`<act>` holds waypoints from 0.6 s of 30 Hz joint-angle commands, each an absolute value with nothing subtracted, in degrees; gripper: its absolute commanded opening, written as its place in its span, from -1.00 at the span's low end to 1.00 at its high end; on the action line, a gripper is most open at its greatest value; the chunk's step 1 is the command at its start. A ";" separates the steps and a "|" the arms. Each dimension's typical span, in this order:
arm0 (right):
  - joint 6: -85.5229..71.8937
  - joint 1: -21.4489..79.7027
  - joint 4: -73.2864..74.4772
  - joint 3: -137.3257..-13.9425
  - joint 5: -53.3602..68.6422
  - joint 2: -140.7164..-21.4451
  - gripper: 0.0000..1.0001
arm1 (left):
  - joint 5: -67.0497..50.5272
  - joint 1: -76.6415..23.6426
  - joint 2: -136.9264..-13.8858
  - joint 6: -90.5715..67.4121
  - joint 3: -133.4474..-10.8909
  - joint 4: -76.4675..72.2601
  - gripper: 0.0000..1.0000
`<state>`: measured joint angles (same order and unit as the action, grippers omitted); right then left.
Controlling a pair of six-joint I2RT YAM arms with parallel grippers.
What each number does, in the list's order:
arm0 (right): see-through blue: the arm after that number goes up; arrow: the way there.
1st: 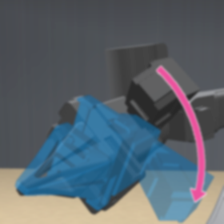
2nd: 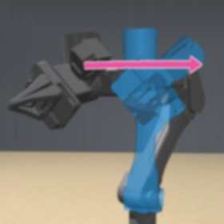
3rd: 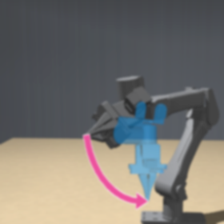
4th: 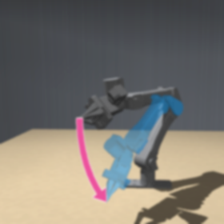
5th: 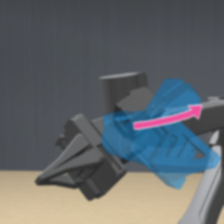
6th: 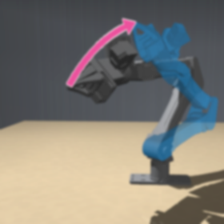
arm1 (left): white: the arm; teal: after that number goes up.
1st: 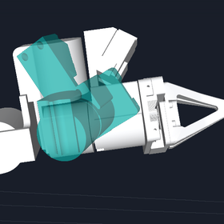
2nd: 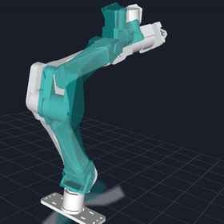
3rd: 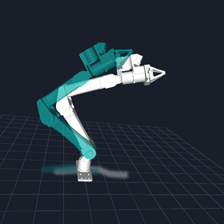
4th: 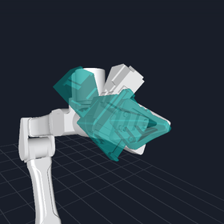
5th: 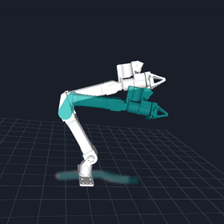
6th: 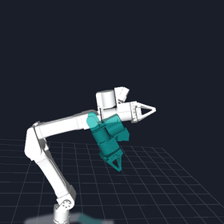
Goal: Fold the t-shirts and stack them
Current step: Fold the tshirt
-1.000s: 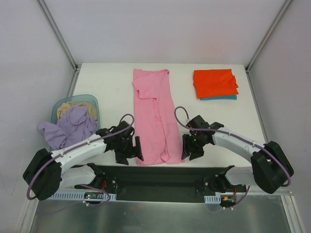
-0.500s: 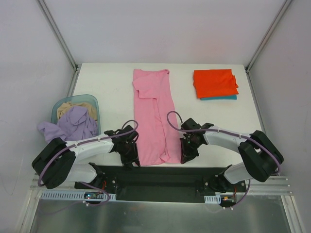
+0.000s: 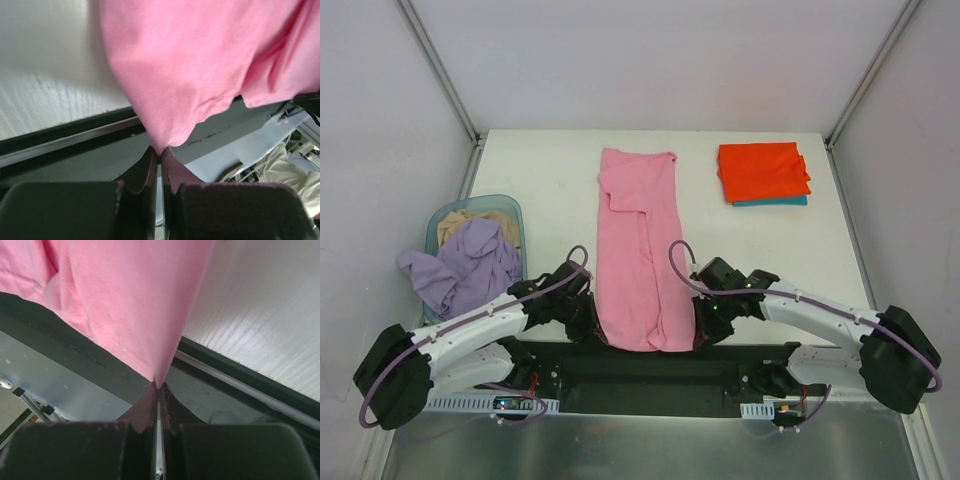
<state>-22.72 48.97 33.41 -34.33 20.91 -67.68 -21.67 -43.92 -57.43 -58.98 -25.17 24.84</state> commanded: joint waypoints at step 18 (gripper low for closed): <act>-10.20 39.91 42.45 -69.77 6.15 -82.42 -0.99 | -14.77 -31.91 -72.14 -42.72 -54.74 23.99 -1.00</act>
<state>-13.76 43.03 41.85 -62.15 9.74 -78.30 -17.58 -34.89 -67.44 -48.90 -47.51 25.06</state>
